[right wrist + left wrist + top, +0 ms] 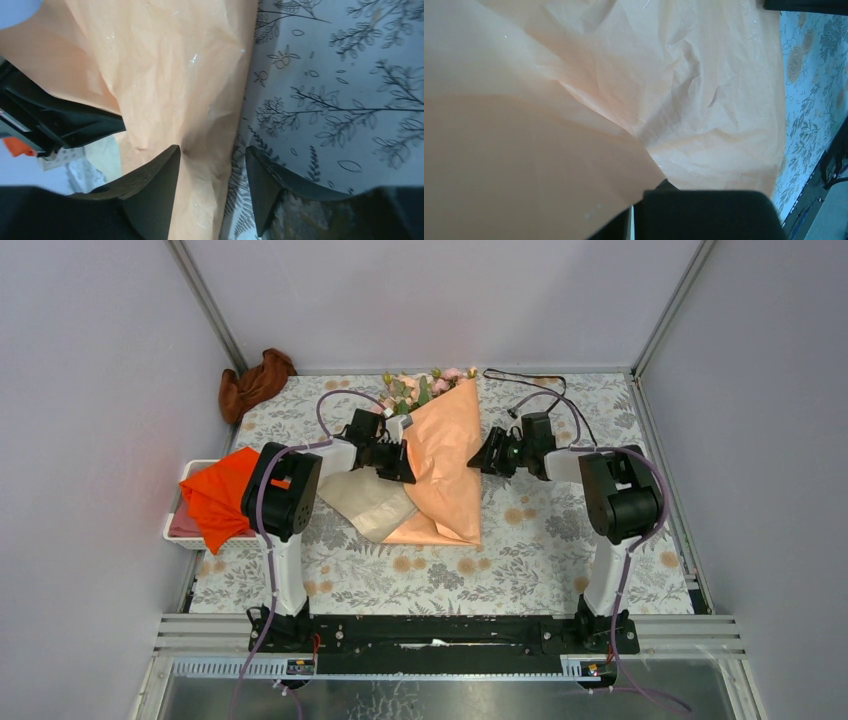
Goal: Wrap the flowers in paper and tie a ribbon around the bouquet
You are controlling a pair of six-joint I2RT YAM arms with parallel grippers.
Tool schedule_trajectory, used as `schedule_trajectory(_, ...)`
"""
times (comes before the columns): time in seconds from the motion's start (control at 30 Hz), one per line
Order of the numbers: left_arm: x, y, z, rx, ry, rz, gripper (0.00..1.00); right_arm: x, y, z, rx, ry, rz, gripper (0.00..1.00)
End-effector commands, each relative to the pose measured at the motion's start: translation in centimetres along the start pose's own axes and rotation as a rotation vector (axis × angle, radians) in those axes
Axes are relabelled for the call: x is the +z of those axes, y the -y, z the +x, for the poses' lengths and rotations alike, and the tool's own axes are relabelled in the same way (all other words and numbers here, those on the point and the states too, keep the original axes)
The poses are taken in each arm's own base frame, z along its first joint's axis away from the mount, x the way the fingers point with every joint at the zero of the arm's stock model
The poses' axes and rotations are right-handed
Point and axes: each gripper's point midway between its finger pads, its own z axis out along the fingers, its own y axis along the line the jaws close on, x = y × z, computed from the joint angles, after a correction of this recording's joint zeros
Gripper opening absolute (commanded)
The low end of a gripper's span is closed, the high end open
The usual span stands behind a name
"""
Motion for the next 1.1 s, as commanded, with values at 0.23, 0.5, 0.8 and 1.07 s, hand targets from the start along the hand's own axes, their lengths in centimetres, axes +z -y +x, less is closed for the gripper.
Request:
schedule_trajectory(0.23, 0.1, -0.8, 4.0, -0.041, -0.087, 0.005, 0.0, -1.6, 0.7, 1.9, 0.099, 0.024, -0.034, 0.11)
schedule_trajectory(0.5, 1.2, 2.6, 6.1, -0.08, -0.111, 0.164, 0.0, -5.8, 2.9, 6.4, 0.068, 0.028, 0.083, 0.02)
schedule_trajectory(0.8, 1.2, 2.1, 5.6, -0.047, -0.077, 0.113, 0.0, -13.8, 2.0, 3.7, -0.15, 0.148, 0.422, 0.35)
schedule_trajectory(1.07, 1.9, 1.2, 6.4, -0.077, -0.093, 0.089, 0.0, -9.7, -11.4, 13.8, -0.238, -0.056, -0.196, 0.12)
